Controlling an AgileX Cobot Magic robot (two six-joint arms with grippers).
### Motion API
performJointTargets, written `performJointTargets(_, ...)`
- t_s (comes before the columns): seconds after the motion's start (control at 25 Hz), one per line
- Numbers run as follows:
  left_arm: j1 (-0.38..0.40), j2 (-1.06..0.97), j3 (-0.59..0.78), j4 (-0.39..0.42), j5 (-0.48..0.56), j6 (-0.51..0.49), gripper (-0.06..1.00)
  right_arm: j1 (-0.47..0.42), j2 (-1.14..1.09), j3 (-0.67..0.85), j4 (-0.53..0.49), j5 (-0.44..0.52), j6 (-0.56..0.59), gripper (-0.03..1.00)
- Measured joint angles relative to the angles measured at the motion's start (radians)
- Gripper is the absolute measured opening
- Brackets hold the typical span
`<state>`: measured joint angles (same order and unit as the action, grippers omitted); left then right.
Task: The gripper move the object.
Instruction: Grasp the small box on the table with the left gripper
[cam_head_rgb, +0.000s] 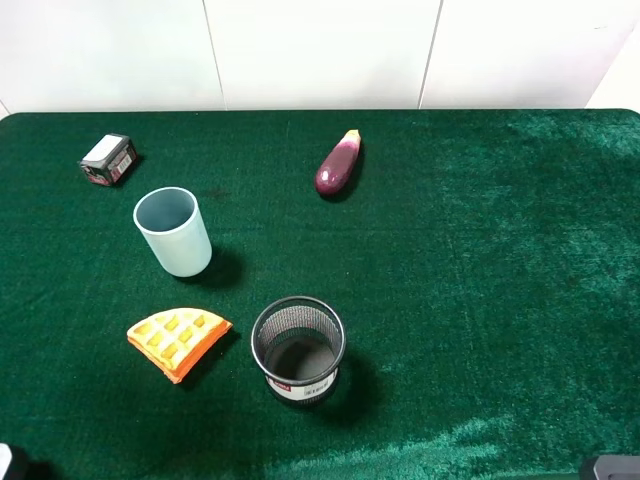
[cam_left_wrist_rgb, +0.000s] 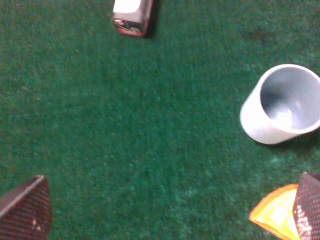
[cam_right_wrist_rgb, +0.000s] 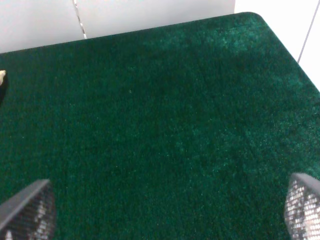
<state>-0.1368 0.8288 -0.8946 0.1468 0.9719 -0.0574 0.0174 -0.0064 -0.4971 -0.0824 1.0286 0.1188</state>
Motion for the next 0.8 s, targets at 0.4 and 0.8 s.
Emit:
performJointTargets(0.4,0.000,0.235,-0.154,0.075,-0.004,0.000,0.98,0.000,0.000,0.000,0.000,0.000,0.000,0.70)
performJointTargets(0.8,0.112,0.386,-0.179,0.076,-0.066,0.000,0.98,0.000,0.000,0.000,0.000,0.000,0.000,0.70)
